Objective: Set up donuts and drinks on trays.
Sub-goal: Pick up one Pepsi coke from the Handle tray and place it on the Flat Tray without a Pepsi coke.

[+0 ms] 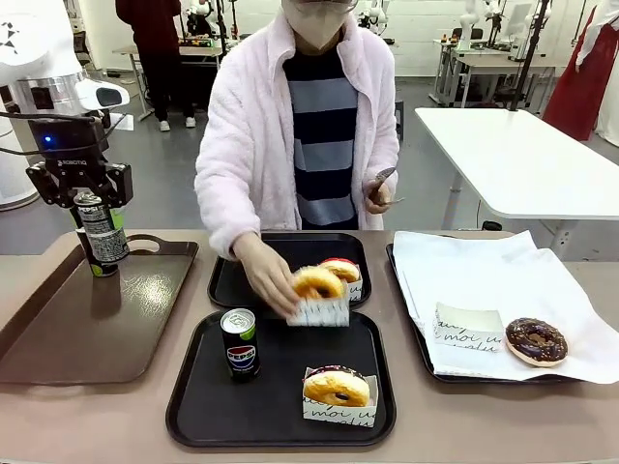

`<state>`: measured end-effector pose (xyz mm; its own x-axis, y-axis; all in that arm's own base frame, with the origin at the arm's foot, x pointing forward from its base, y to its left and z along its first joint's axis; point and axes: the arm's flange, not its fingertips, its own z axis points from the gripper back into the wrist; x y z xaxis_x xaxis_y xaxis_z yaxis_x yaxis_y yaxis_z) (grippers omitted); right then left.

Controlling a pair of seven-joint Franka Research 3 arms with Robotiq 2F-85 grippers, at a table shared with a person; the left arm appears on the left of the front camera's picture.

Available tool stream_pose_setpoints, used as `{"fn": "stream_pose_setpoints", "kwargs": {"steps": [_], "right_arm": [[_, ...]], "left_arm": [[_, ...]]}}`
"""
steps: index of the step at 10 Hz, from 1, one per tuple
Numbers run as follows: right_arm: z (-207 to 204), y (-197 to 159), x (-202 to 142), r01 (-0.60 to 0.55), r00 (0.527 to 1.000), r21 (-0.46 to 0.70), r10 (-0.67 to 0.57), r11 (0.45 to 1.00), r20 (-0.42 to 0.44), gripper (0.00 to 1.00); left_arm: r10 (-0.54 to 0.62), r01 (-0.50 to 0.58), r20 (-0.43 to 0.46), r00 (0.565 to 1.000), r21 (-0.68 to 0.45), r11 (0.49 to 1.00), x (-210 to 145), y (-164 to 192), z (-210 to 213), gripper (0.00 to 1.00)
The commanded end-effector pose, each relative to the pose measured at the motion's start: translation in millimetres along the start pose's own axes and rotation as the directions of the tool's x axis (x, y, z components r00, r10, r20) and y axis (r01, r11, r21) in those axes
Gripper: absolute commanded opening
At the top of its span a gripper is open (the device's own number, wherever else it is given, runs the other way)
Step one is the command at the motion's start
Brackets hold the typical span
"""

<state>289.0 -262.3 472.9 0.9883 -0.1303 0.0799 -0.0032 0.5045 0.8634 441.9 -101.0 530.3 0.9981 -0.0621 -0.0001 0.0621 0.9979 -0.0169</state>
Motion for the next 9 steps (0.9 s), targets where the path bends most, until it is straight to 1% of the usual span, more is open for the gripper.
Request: {"fn": "stream_pose_setpoints", "kwargs": {"steps": [1, 2, 3, 4, 5, 7, 9], "right_arm": [[0.0, -0.1, 0.8, -0.014, 1.0, 0.018, 0.014, 1.0, 0.007, 1.0], [0.0, -0.1, 0.8, -0.014, 1.0, 0.018, 0.014, 1.0, 0.007, 1.0], [0.0, -0.1, 0.8, -0.014, 1.0, 0.018, 0.014, 1.0, 0.007, 1.0], [0.0, -0.1, 0.8, -0.014, 1.0, 0.018, 0.014, 1.0, 0.007, 1.0], [0.0, -0.1, 0.8, -0.014, 1.0, 0.018, 0.014, 1.0, 0.007, 1.0], [0.0, -0.1, 0.8, -0.014, 1.0, 0.018, 0.014, 1.0, 0.007, 1.0], [0.0, -0.1, 0.8, -0.014, 1.0, 0.018, 0.014, 1.0, 0.007, 1.0]], "left_arm": [[0.002, -0.002, 0.001, 1.0, -0.001, 1.0, 0.2, 0.8, 0.1, 0.58], [-0.029, 0.028, 0.039, 0.999, 0.041, 0.999, 2.4, -25.0, 9.3, 0.58], [-0.067, 0.063, 0.054, 0.996, 0.072, 0.995, 0.7, -47.5, 13.4, 0.58], [-0.087, 0.082, 0.047, 0.995, 0.093, 0.992, -3.4, -66.2, 14.1, 0.58], [-0.122, 0.118, 0.038, 0.992, 0.108, 0.987, 2.8, -81.6, 16.4, 0.58], [-0.163, 0.157, 0.045, 0.986, 0.116, 0.981, -5.5, -104.8, 14.6, 0.58], [-0.22, 0.214, 0.045, 0.974, 0.115, 0.97, -1.0, -132.0, 11.8, 0.58]]}}
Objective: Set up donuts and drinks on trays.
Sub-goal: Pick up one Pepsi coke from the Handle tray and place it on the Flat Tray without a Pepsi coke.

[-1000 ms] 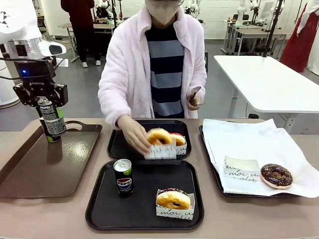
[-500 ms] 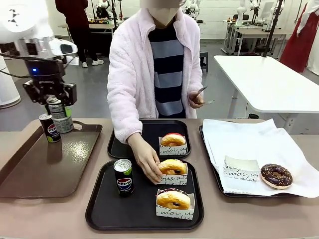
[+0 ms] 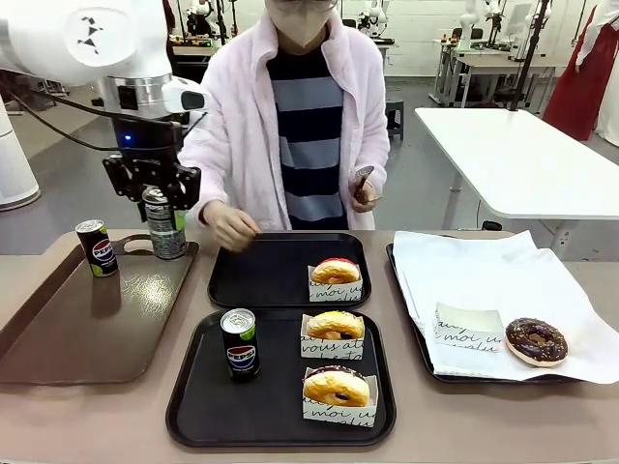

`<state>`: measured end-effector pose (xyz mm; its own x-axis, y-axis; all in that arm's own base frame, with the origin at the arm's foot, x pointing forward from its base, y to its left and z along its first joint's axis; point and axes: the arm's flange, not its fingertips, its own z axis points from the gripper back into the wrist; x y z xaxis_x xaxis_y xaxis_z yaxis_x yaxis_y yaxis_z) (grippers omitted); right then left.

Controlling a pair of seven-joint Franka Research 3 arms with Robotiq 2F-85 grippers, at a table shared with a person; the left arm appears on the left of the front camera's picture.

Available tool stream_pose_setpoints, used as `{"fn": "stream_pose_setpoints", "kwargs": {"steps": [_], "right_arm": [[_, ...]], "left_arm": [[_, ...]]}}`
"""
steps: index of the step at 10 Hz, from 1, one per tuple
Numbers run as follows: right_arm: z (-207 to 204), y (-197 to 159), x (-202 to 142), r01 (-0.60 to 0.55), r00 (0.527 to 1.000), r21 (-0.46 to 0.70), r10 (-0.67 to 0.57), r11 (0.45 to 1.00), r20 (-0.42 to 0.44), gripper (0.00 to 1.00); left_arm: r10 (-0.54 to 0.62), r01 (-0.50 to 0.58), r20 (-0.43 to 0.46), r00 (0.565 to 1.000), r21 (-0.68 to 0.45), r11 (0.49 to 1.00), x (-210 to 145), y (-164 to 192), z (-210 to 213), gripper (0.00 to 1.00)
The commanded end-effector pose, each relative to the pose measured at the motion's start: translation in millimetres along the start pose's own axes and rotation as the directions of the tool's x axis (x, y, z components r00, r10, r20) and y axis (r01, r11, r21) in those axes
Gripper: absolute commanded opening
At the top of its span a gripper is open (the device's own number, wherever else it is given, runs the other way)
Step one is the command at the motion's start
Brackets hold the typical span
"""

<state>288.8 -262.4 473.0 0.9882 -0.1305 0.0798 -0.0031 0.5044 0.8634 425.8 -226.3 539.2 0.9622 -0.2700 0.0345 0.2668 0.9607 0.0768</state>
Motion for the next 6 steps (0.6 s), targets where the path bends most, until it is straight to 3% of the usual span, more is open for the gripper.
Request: {"fn": "stream_pose_setpoints", "kwargs": {"steps": [1, 6], "right_arm": [[-0.2, -0.2, 0.9, -0.014, 1.0, 0.017, 0.014, 1.0, 0.007, 1.0], [-0.2, -0.2, 0.9, -0.014, 1.0, 0.017, 0.014, 1.0, 0.007, 1.0]], "left_arm": [[-0.03, 0.03, 0.027, 0.999, 0.021, 0.999, 7.2, -20.1, -1.3, 0.58], [-0.099, 0.1, 0.025, 0.995, -0.005, 0.995, 56.8, -51.6, -24.7, 0.58]]}}
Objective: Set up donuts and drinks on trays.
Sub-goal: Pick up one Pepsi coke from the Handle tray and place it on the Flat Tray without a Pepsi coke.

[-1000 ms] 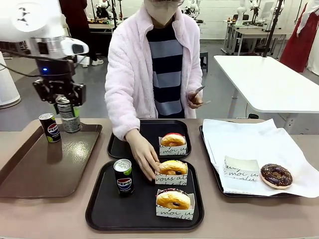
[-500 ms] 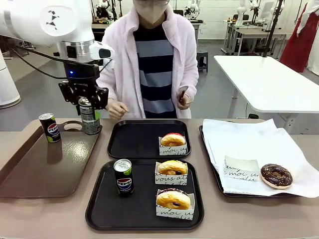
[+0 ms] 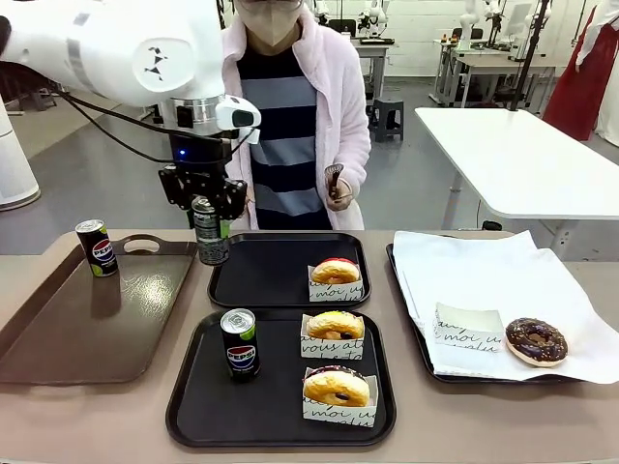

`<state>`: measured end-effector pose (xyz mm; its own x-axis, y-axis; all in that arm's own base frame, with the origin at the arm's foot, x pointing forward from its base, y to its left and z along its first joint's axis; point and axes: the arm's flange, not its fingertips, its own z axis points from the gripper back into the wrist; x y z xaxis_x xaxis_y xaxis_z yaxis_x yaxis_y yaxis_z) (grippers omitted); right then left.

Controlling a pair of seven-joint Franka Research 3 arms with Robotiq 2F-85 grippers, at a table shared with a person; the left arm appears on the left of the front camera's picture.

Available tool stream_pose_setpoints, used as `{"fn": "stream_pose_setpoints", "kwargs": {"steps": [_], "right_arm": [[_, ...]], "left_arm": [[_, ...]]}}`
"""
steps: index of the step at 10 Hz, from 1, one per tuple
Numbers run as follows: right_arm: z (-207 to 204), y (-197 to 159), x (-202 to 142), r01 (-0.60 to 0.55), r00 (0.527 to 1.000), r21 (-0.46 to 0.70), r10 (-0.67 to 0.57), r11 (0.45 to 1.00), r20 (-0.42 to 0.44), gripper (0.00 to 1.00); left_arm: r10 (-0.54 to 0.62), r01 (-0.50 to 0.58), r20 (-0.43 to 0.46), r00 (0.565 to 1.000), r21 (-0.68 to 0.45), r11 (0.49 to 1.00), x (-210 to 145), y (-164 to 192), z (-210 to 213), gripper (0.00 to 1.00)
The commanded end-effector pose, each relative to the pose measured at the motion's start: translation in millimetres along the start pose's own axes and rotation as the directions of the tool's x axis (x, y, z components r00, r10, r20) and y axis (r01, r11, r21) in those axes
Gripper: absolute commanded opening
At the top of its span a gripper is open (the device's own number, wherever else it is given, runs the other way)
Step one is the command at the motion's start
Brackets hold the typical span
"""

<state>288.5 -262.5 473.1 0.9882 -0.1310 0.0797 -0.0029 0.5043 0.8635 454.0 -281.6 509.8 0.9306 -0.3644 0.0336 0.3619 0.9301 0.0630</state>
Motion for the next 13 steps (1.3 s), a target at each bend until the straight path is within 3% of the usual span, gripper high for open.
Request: {"fn": "stream_pose_setpoints", "kwargs": {"steps": [1, 2, 4, 7, 8, 9, 10, 11, 13], "right_arm": [[-0.4, -0.1, 1.1, -0.014, 1.0, 0.017, 0.014, 1.0, 0.006, 1.0], [-0.4, -0.1, 1.1, -0.014, 1.0, 0.017, 0.014, 1.0, 0.006, 1.0], [-0.4, -0.1, 1.1, -0.014, 1.0, 0.017, 0.014, 1.0, 0.006, 1.0], [-0.4, -0.1, 1.1, -0.014, 1.0, 0.017, 0.014, 1.0, 0.006, 1.0], [-0.4, -0.1, 1.1, -0.014, 1.0, 0.017, 0.014, 1.0, 0.006, 1.0], [-0.4, -0.1, 1.1, -0.014, 1.0, 0.017, 0.014, 1.0, 0.006, 1.0], [-0.4, -0.1, 1.1, -0.014, 1.0, 0.017, 0.014, 1.0, 0.006, 1.0], [-0.4, -0.1, 1.1, -0.014, 1.0, 0.017, 0.014, 1.0, 0.006, 1.0], [-0.4, -0.1, 1.1, -0.014, 1.0, 0.017, 0.014, 1.0, 0.006, 1.0]], "left_arm": [[-0.006, 0.006, 0.029, 1.0, 0.013, 1.0, 25.9, -3.6, -4.8, 0.58], [0.001, -0.001, 0.041, 0.999, 0.012, 1.0, 37.9, -3.1, -9.8, 0.58], [-0.01, 0.01, 0.011, 1.0, -0.007, 1.0, 24.2, -0.7, -14.5, 0.58], [-0.015, 0.015, 0.003, 1.0, -0.011, 1.0, 34.0, -1.0, -21.3, 0.58], [-0.027, 0.026, -0.015, 1.0, -0.045, 0.999, 49.3, -1.6, -30.7, 0.58], [-0.074, 0.073, -0.047, 0.996, -0.029, 0.997, 39.0, 0.6, -22.3, 0.58], [-0.151, 0.149, -0.073, 0.986, -0.033, 0.988, -12.3, 19.7, -0.3, 0.58], [-0.163, 0.161, -0.03, 0.986, -0.066, 0.985, -52.8, 50.0, 18.9, 0.58], [-0.105, 0.104, -0.008, 0.994, -0.07, 0.992, -111.7, 93.2, 20.8, 0.58]]}}
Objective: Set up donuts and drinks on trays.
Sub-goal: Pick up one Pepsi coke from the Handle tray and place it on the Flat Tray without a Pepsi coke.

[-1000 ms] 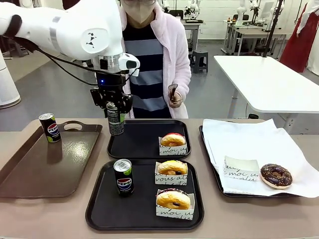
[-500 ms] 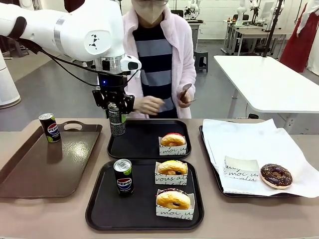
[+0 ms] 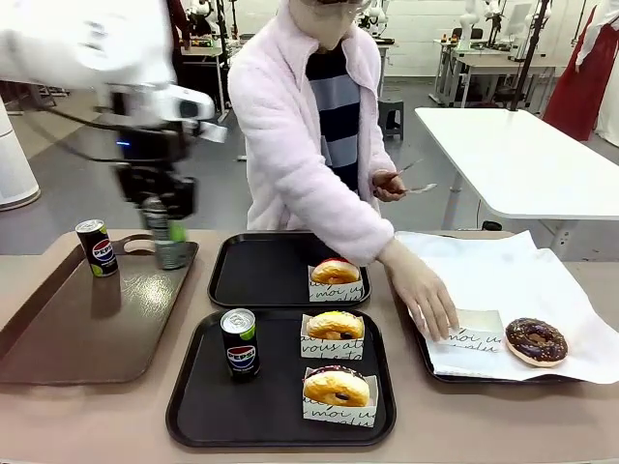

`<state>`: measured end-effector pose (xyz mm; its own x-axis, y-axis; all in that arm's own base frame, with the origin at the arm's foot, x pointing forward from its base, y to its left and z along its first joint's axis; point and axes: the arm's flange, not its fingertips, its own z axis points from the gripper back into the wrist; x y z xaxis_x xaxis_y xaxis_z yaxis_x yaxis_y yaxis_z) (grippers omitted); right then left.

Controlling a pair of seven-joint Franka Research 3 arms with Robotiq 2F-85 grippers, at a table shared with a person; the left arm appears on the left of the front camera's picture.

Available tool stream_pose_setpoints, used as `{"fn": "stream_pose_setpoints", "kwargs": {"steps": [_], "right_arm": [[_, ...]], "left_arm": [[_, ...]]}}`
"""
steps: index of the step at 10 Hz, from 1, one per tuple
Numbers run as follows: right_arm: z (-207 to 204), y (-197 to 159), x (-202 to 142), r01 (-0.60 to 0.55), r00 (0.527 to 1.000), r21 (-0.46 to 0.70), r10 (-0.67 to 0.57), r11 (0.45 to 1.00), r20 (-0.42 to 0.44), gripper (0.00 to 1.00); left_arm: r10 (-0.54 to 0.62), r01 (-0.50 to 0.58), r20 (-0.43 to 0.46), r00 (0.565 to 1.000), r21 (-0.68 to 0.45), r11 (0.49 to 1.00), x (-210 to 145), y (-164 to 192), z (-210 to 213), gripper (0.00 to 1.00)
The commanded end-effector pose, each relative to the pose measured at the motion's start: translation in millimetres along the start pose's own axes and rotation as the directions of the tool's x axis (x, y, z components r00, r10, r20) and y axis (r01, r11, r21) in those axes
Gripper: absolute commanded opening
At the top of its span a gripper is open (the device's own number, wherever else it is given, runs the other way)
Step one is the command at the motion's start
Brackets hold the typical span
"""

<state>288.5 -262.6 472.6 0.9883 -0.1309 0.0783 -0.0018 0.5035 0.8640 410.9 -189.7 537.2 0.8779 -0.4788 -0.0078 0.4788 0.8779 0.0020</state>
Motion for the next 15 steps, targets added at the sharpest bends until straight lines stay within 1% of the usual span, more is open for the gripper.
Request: {"fn": "stream_pose_setpoints", "kwargs": {"steps": [1, 2, 3, 5, 6, 8, 11, 13, 15], "right_arm": [[-0.2, 0.3, 1.2, -0.015, 1.0, 0.017, 0.015, 1.0, 0.007, 1.0], [-0.2, 0.3, 1.2, -0.015, 1.0, 0.017, 0.015, 1.0, 0.007, 1.0], [-0.2, 0.3, 1.2, -0.015, 1.0, 0.017, 0.015, 1.0, 0.007, 1.0], [-0.2, 0.3, 1.2, -0.015, 1.0, 0.017, 0.015, 1.0, 0.007, 1.0], [-0.2, 0.3, 1.2, -0.015, 1.0, 0.017, 0.015, 1.0, 0.007, 1.0], [-0.2, 0.3, 1.2, -0.015, 1.0, 0.017, 0.015, 1.0, 0.007, 1.0], [-0.2, 0.3, 1.2, -0.015, 1.0, 0.017, 0.015, 1.0, 0.007, 1.0], [-0.2, 0.3, 1.2, -0.015, 1.0, 0.017, 0.015, 1.0, 0.007, 1.0], [-0.2, 0.3, 1.2, -0.015, 1.0, 0.017, 0.015, 1.0, 0.007, 1.0]], "left_arm": [[0.02, -0.02, 0.017, 1.0, -0.012, 1.0, -42.3, 25.4, -2.6, 0.58], [0.008, -0.007, 0.013, 1.0, -0.011, 1.0, -37.0, 28.2, -2.2, 0.58], [0.024, -0.023, 0.03, 0.999, -0.014, 1.0, -47.7, 24.7, -6.9, 0.58], [0.015, -0.015, 0.035, 0.999, -0.004, 1.0, -35.5, 31.2, -2.7, 0.58], [0.042, -0.042, 0.045, 0.998, -0.005, 0.999, -40.4, 29.5, -6.5, 0.58], [0.045, -0.045, 0.032, 0.998, -0.01, 0.999, -7.1, 26.9, -9.3, 0.58], [0.055, -0.055, 0.038, 0.998, 0.001, 0.998, 38.9, 5.2, -13.9, 0.58], [0.069, -0.07, 0.062, 0.996, 0.014, 0.997, 61.4, -5.9, -14.1, 0.58], [0.078, -0.081, 0.125, 0.989, 0.025, 0.996, 83.8, -20.2, -19.8, 0.58]]}}
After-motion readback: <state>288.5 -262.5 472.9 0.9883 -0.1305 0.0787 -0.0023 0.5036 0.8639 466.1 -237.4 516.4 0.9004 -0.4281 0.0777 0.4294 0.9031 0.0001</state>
